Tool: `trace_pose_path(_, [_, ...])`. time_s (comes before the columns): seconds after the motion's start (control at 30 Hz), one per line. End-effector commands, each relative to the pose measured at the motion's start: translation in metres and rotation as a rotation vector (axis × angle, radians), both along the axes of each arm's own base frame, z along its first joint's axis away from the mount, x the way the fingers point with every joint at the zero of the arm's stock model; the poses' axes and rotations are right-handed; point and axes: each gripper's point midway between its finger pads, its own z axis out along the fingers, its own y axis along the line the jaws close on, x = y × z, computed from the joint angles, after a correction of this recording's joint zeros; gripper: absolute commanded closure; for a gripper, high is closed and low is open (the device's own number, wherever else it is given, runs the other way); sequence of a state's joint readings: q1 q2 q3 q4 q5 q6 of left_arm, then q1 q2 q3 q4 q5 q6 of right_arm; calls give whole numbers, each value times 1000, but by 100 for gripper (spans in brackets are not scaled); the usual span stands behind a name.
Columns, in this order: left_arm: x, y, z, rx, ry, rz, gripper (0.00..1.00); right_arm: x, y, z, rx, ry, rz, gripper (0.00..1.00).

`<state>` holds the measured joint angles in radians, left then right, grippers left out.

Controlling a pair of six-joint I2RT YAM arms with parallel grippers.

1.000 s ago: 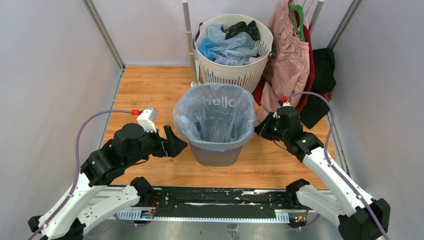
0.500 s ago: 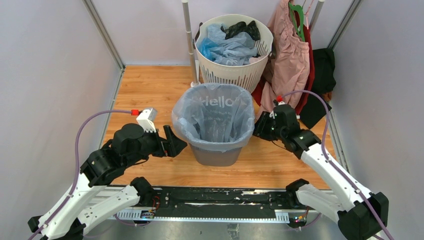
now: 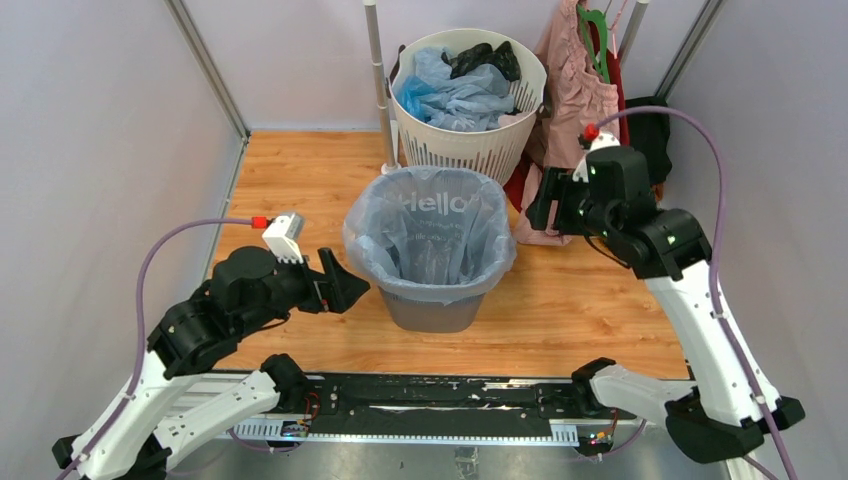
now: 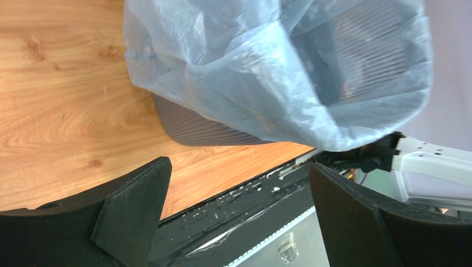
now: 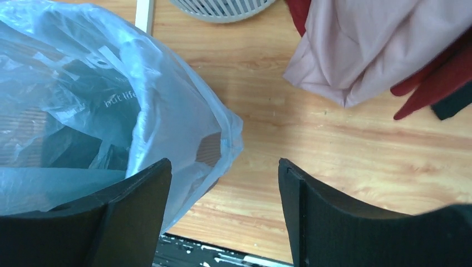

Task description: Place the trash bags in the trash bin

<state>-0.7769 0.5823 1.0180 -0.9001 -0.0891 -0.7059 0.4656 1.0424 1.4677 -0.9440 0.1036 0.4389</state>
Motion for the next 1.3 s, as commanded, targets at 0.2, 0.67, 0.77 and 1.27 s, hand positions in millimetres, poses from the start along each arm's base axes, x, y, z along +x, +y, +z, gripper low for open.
trace_pose_path(0.2, [-9, 16, 66, -63, -120, 7, 0, 52, 54, 31, -151, -8, 347, 25])
trace_pose_path(0.67, [-3, 20, 102, -34, -172, 20, 0, 94, 103, 17, -219, -79, 649, 26])
trace_pose_path(0.77, [-2, 18, 97, -29, -159, 15, 0, 92, 111, 7, -211, -67, 678, 27])
trace_pose_path(1.27, [0, 13, 62, 16, -87, 13, 0, 88, 132, -56, -393, 37, 718, 42])
